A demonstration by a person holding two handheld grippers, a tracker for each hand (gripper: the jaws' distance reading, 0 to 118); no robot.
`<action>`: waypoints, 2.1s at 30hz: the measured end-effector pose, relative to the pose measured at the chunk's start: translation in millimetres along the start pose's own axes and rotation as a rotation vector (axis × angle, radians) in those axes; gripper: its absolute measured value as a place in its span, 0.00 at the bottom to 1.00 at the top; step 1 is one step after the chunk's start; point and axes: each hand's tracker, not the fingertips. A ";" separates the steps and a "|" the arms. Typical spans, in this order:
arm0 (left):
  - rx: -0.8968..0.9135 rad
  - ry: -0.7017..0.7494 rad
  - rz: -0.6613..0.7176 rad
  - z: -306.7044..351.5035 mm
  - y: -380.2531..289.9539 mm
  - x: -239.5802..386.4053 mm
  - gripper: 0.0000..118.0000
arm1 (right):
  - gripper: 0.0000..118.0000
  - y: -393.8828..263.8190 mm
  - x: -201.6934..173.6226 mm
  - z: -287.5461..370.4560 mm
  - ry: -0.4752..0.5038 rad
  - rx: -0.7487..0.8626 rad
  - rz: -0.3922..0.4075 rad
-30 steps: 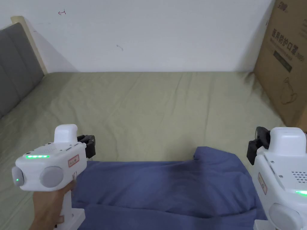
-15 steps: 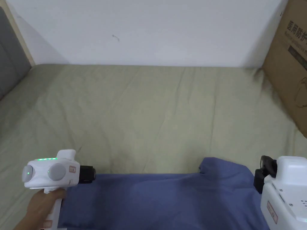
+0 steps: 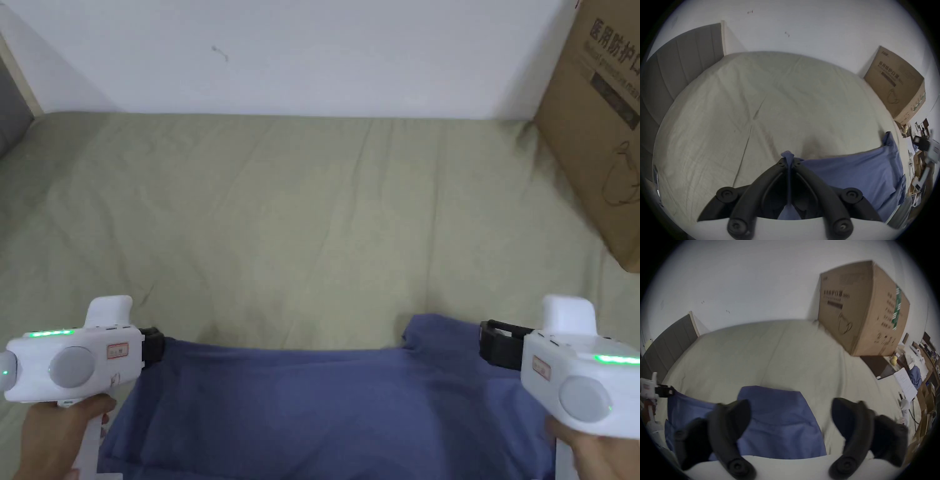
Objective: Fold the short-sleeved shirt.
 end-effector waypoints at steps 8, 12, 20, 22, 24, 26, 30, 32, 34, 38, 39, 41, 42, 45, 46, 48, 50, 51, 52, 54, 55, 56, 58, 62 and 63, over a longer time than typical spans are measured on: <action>0.004 -0.017 -0.003 27.5 -1.8 6.3 0.02 | 0.56 -4.2 10.9 -96.9 0.035 -0.305 -0.071; -0.009 -0.007 0.015 24.2 -5.9 -7.8 0.02 | 0.09 -13.8 3.3 -76.3 0.026 -0.275 -0.026; 0.008 0.015 0.050 48.8 -23.3 -9.6 0.02 | 0.01 -4.4 8.5 17.5 0.083 -0.088 0.032; 0.019 0.020 0.053 66.3 -30.4 -9.6 0.02 | 0.01 -3.2 13.3 58.3 0.114 -0.028 0.025; 0.040 0.019 0.059 84.5 -37.4 -13.6 0.02 | 0.01 -7.5 21.6 96.1 0.145 0.022 0.010; 0.055 0.011 0.070 101.6 -45.5 -17.9 0.02 | 0.01 -15.3 32.2 123.1 0.164 0.057 0.011; 0.071 -0.009 0.067 142.8 -75.9 -14.6 0.02 | 0.01 -50.3 47.5 172.7 0.197 0.089 -0.015; 0.060 -0.013 0.055 154.0 -94.2 -14.8 0.02 | 0.01 -72.2 52.2 186.1 0.200 0.080 -0.025; 0.033 -0.004 0.040 163.4 -116.2 -11.2 0.02 | 0.01 -99.1 57.1 194.7 0.200 0.063 -0.035; -0.030 0.020 0.039 150.6 -157.9 -24.7 0.02 | 0.01 -152.8 62.9 197.2 0.186 -0.023 -0.083; -0.046 0.027 0.043 148.3 -168.5 -25.6 0.02 | 0.01 -164.8 62.8 194.5 0.173 -0.056 -0.101; -0.061 0.047 0.040 141.8 -187.8 -26.5 0.02 | 0.01 -186.6 62.6 186.0 0.160 -0.097 -0.124; -0.077 0.059 0.034 138.4 -197.1 -26.6 0.02 | 0.01 -196.5 62.5 180.3 0.151 -0.129 -0.134; -0.106 0.093 0.005 131.5 -217.2 -23.8 0.02 | 0.01 -215.6 58.7 165.8 0.113 -0.174 -0.132; -0.117 0.097 0.002 129.7 -221.2 -22.8 0.03 | 0.01 -218.9 59.1 163.6 0.103 -0.186 -0.141; -0.132 0.107 -0.005 127.6 -226.7 -21.7 0.08 | 0.01 -223.0 58.1 161.8 0.099 -0.189 -0.157; -0.122 0.107 0.002 132.2 -226.3 -20.1 0.36 | 0.21 -219.8 57.3 168.5 0.093 -0.182 -0.163; -0.109 0.110 0.011 136.5 -223.3 -19.3 0.52 | 0.38 -215.8 56.8 173.1 0.093 -0.169 -0.164; -0.089 0.106 0.026 141.0 -220.5 -18.7 0.67 | 0.57 -210.2 56.0 177.6 0.088 -0.153 -0.159; -0.034 0.080 0.072 156.1 -210.1 -12.9 0.76 | 0.78 -191.5 54.5 190.8 0.074 -0.101 -0.135; 0.019 0.052 0.087 163.9 -204.2 -10.9 0.76 | 0.78 -182.8 53.7 196.6 0.078 -0.064 -0.128; 0.076 0.031 0.095 173.8 -196.2 -8.0 0.78 | 0.92 -171.8 51.7 204.9 0.079 -0.010 -0.125; 0.162 0.015 0.092 192.8 -177.3 1.1 0.79 | 0.93 -147.8 46.8 223.4 0.083 0.094 -0.114; 0.352 -0.011 0.024 230.4 -140.2 27.0 0.81 | 0.93 -101.2 29.7 255.3 0.084 0.276 -0.067; 0.389 -0.013 0.011 237.9 -131.9 33.0 0.81 | 0.93 -92.6 23.9 262.6 0.074 0.323 -0.049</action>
